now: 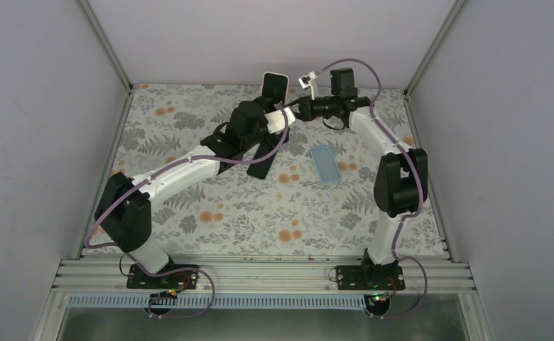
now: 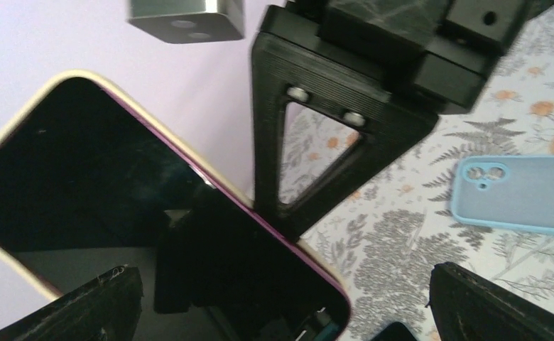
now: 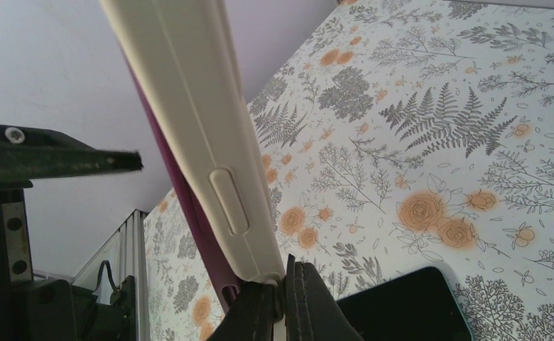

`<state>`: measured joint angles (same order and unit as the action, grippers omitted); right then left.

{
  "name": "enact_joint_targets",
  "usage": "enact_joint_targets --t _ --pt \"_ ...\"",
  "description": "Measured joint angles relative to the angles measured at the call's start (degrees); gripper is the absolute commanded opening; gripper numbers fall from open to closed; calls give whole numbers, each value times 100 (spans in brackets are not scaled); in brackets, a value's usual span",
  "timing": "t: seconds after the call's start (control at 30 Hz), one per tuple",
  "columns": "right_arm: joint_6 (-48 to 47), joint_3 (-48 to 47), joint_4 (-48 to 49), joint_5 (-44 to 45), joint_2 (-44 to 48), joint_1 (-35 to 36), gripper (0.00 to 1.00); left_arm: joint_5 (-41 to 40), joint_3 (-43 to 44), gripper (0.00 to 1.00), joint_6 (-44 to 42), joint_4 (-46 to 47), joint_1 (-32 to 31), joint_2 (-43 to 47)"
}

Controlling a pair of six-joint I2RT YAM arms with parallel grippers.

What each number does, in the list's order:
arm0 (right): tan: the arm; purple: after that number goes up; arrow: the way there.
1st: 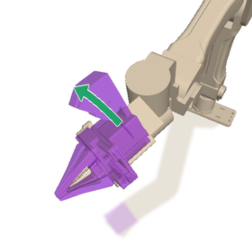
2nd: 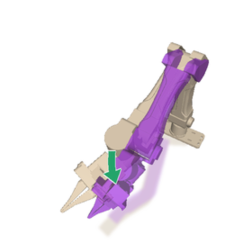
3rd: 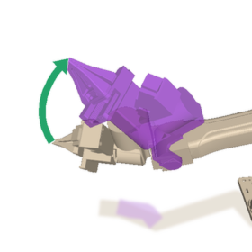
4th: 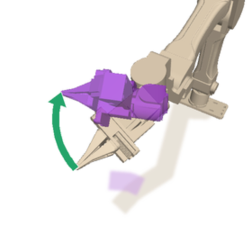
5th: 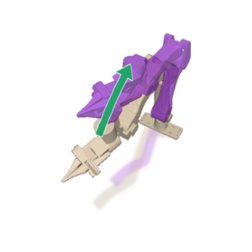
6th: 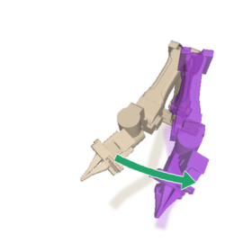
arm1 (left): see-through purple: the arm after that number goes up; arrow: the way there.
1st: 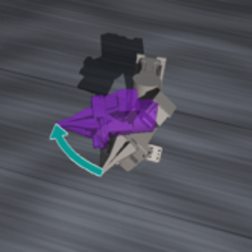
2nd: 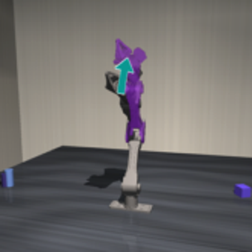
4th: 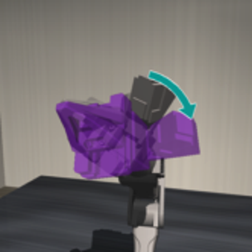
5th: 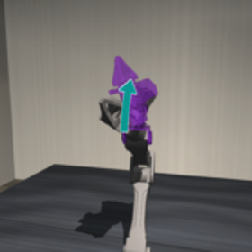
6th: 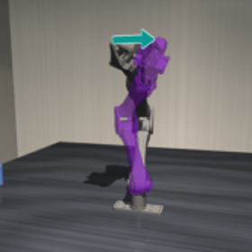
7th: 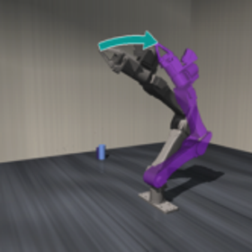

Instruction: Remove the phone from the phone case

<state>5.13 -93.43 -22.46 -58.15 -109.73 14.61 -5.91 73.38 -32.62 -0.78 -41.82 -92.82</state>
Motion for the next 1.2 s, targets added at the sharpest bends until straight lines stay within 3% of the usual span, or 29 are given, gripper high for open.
enact_joint_targets --t 0.53,0.97,1.2 --pt "103 133 186 120 7 -9 4 -302 -260 100 -299 256 310 120" --pt "164 133 232 138 33 -11 4 984 -260 100 -422 -214 321 127" --pt "221 136 236 81 118 -9 4 1296 -188 100 -402 -319 400 -17"
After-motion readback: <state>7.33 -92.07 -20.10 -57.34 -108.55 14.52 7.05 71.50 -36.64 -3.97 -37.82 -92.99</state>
